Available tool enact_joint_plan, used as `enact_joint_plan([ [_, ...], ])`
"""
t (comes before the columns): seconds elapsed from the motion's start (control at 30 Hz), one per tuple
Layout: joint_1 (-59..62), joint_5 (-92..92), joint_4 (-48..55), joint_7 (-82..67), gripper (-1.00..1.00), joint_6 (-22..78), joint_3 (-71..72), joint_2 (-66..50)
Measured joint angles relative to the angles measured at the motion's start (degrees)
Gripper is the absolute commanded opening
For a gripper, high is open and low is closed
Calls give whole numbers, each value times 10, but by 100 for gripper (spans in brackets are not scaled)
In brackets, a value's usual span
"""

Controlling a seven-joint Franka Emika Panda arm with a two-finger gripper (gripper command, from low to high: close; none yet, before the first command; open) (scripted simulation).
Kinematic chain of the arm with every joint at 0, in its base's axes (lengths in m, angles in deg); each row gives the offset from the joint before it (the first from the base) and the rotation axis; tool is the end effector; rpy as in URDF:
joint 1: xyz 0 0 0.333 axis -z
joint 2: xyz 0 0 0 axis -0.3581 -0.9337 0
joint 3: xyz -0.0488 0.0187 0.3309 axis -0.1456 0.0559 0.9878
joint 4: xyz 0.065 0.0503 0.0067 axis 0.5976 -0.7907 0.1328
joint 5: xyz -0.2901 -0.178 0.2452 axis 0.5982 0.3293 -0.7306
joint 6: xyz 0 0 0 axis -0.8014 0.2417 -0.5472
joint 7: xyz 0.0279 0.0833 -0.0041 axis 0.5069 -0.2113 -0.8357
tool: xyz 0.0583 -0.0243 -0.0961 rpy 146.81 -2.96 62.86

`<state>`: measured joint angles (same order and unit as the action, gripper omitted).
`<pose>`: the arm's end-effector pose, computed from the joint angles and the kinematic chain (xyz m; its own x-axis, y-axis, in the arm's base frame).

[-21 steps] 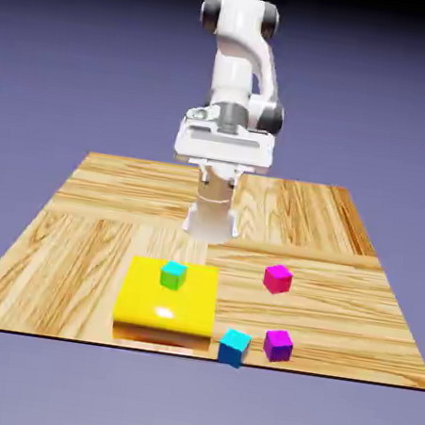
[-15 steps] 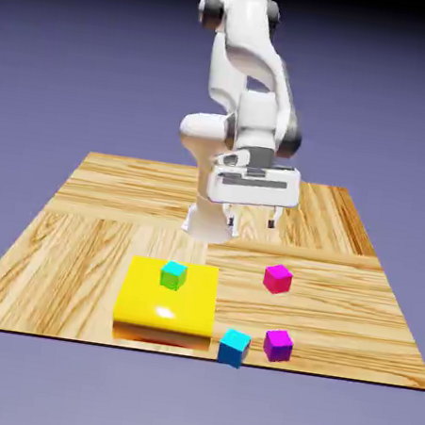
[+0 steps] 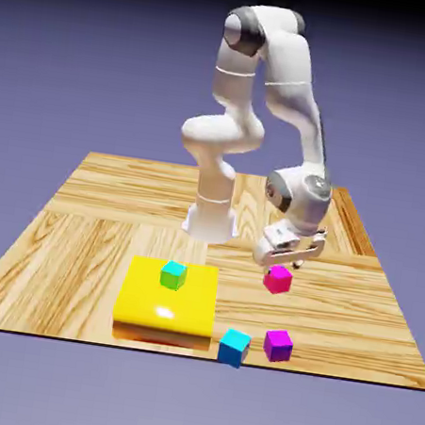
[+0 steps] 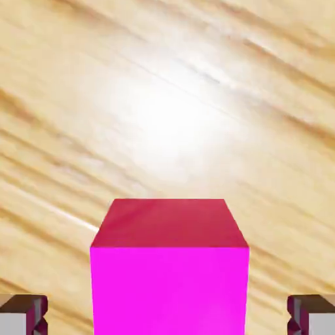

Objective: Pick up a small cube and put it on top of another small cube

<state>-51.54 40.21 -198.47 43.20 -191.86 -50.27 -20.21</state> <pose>0.2687 0.2197 0.1193 0.9435 -0.2934 -0.1537 -0.2705 -0.9504 0.1537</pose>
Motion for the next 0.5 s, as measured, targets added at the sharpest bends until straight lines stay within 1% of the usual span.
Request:
enact_joint_plan([
  [0.03, -3, 4, 0, 3, -100, -17, -4, -17],
  [0.1, -3, 4, 0, 3, -100, -17, -4, -18],
  [0.33, 18, -28, 2, -24, -100, 124, 23, 123],
  [0.4, 15, -15, 43, -70, -100, 142, 8, 102],
  [0.43, 40, -9, 64, -93, -100, 151, -2, 92],
  [0.5, 47, 4, 106, -139, -100, 169, -20, 71],
])
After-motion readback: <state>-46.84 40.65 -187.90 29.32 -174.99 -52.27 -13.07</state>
